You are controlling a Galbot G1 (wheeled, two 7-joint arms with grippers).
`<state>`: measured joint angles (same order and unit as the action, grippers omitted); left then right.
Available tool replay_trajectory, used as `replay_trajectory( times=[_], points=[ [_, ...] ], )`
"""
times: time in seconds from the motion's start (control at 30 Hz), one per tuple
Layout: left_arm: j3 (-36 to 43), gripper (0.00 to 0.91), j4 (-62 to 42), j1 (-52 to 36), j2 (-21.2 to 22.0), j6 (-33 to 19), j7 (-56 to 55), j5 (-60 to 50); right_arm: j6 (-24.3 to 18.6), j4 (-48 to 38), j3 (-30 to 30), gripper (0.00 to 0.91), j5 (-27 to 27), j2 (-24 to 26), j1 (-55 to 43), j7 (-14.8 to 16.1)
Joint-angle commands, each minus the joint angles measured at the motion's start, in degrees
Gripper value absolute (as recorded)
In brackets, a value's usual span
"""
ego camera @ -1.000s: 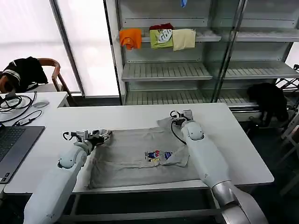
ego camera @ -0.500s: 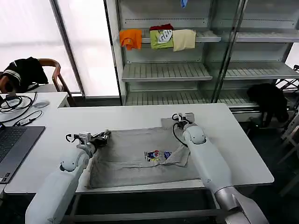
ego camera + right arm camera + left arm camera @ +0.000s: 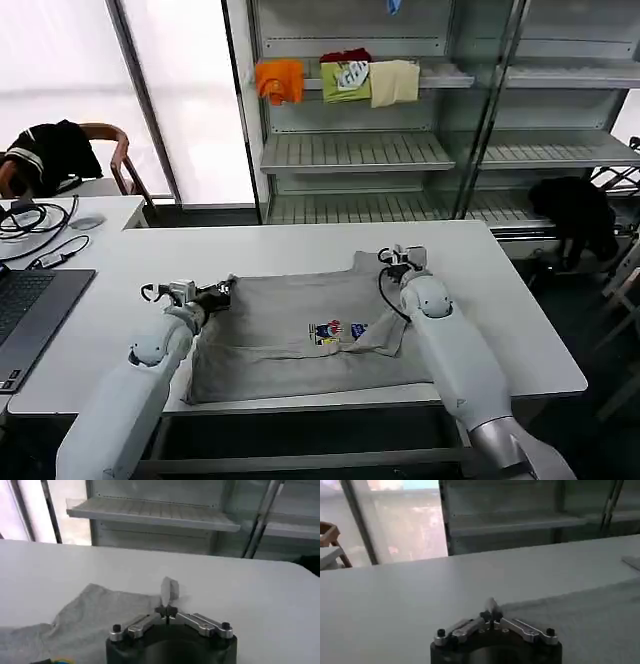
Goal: Fold and organize the clothes.
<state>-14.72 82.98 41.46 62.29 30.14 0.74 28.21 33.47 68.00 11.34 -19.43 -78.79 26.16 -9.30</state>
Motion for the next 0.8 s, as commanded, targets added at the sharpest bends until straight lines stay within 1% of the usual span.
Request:
replay_trajectory(
  times=[0.03, 0.13, 0.2, 0.6, 0.8],
  points=[
    [-0.63, 0.01, 3.64, 0.41, -0.52, -1.38, -0.38, 0.03, -0.36, 9.17, 0.74, 0.0, -0.75, 0.31, 0.99, -0.37],
    [-0.8, 0.02, 5.39, 1.63, -1.16, -0.48, -1.42, -0.02, -0.32, 11.37, 1.17, 0.0, -1.39, 0.1, 1.6, -0.81],
    [-1.33, 0.02, 7.03, 2.72, -1.51, -0.72, -1.32, -0.06, -0.31, 14.42, 1.62, 0.0, -1.54, 0.14, 2.78, -0.9],
    [-4.71, 0.02, 16.69, 12.15, -3.9, -0.76, -0.59, -1.25, -0.28, 27.41, 3.11, 0.0, -1.96, 2.9, 12.7, -1.65],
    [-6.54, 0.02, 20.2, 17.03, -5.2, -0.69, -0.17, -1.6, -0.22, 33.97, 4.41, 0.0, -4.35, 4.53, 18.03, -2.57]
  ],
)
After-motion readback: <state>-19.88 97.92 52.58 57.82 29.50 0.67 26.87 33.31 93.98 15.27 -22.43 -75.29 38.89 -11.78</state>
